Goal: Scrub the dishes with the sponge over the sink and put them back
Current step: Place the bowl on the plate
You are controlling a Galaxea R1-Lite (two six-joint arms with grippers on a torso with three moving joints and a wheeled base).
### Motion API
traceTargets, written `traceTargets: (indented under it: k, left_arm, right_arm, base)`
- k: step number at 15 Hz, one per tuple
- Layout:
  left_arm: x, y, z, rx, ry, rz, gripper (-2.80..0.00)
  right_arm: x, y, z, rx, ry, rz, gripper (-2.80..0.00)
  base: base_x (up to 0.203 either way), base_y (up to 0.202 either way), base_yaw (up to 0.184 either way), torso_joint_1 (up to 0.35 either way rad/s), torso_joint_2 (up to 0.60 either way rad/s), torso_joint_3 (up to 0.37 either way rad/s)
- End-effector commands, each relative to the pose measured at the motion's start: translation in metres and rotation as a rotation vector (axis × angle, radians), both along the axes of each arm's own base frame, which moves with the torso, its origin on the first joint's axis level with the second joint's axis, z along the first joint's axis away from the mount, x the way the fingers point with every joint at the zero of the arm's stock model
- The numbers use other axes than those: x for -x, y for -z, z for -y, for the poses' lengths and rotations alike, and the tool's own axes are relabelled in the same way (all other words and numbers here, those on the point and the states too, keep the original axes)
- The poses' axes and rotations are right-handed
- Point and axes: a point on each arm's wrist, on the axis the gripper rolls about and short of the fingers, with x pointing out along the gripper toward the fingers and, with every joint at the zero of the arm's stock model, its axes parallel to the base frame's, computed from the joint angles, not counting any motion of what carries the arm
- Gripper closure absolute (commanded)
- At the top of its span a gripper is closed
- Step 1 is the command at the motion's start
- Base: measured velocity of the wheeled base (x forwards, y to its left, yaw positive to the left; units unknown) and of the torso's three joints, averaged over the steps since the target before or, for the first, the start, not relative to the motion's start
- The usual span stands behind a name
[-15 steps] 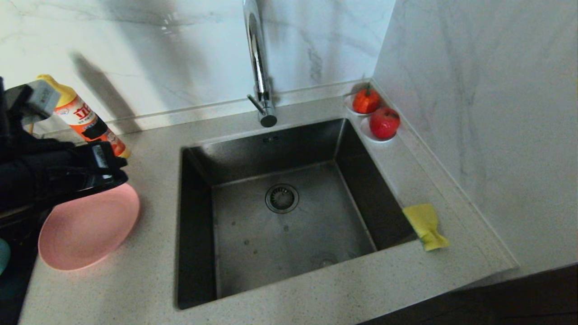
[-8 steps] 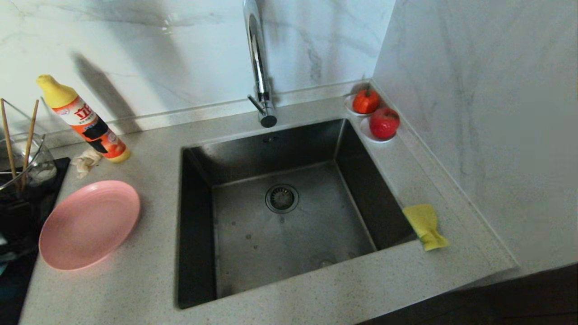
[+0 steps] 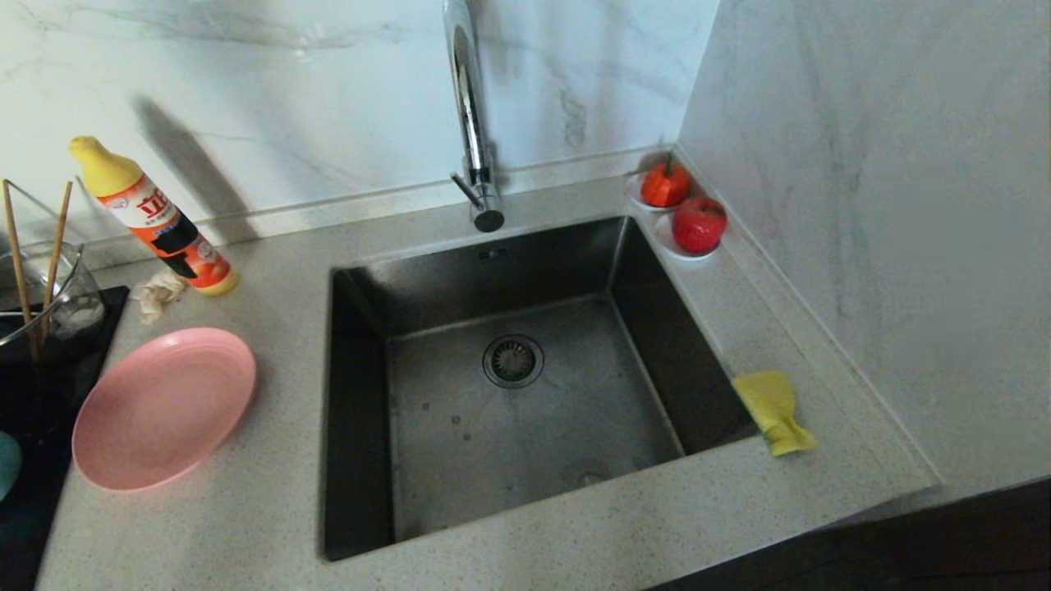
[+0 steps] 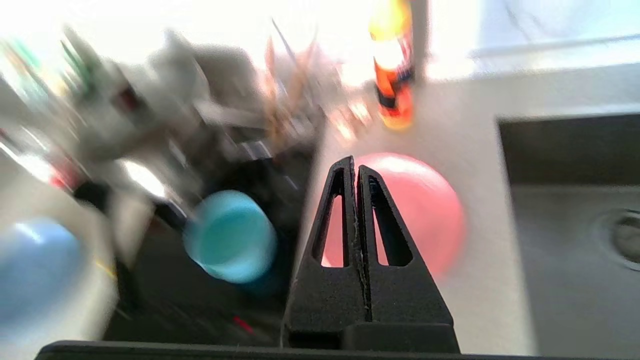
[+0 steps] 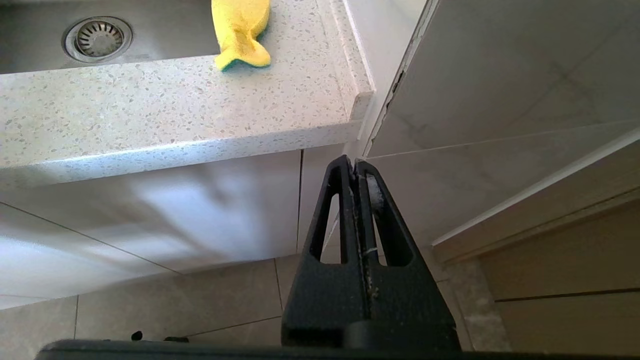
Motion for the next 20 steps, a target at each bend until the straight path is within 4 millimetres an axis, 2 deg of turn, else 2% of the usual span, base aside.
traceTargets:
  k: [1, 3, 8, 10, 12, 14, 16, 18, 20]
  left_arm:
    - [-0.015, -0.029, 0.002, -0.071, -0.020, -0.012, 0.00]
    - [-0.044, -0.052, 0.004, -0.091, -0.061, -0.039, 0.00]
    - [-0.132, -0.078, 0.001, -0.103, -0.206, -0.148, 0.00]
    - [-0.160, -0.077, -0.022, -0.100, -0.304, -0.193, 0.00]
    - [-0.179, -0.070, -0.058, -0.094, -0.269, -0.241, 0.00]
    - [-0.187, -0.061, -0.089, -0.059, -0.158, -0.265, 0.00]
    - [-0.189, -0.051, -0.119, 0.050, -0.114, -0.255, 0.00]
    - [-0.185, -0.038, -0.151, 0.169, -0.118, -0.251, 0.00]
    - [-0.179, -0.027, -0.174, 0.251, -0.121, -0.247, 0.00]
  right_arm:
    - [0.000, 0.000, 0.000, 0.001, 0.000, -0.001, 0.00]
    - [0.000, 0.000, 0.000, 0.001, 0.000, 0.000, 0.00]
    - [0.000, 0.000, 0.000, 0.001, 0.000, -0.001, 0.00]
    - [0.000, 0.000, 0.000, 0.001, 0.000, -0.001, 0.00]
    - [0.000, 0.000, 0.000, 0.001, 0.000, -0.001, 0.00]
    - [0.000, 0.000, 0.000, 0.001, 0.000, -0.001, 0.00]
    - [0.000, 0.000, 0.000, 0.001, 0.000, -0.001, 0.00]
    - [0.000, 0.000, 0.000, 0.001, 0.000, -0.001, 0.00]
    - [0.000, 0.000, 0.000, 0.001, 0.000, -0.001, 0.00]
  base:
    - [0.000, 0.000, 0.000, 0.000, 0.00, 0.000]
    - [0.000, 0.000, 0.000, 0.000, 0.00, 0.000]
    - [0.000, 0.000, 0.000, 0.000, 0.00, 0.000]
    - [0.000, 0.000, 0.000, 0.000, 0.00, 0.000]
    - [0.000, 0.000, 0.000, 0.000, 0.00, 0.000]
    - [0.000, 0.000, 0.000, 0.000, 0.00, 0.000]
    - [0.000, 0.000, 0.000, 0.000, 0.00, 0.000]
    - [0.000, 0.000, 0.000, 0.000, 0.00, 0.000]
    - [0.000, 0.000, 0.000, 0.000, 0.00, 0.000]
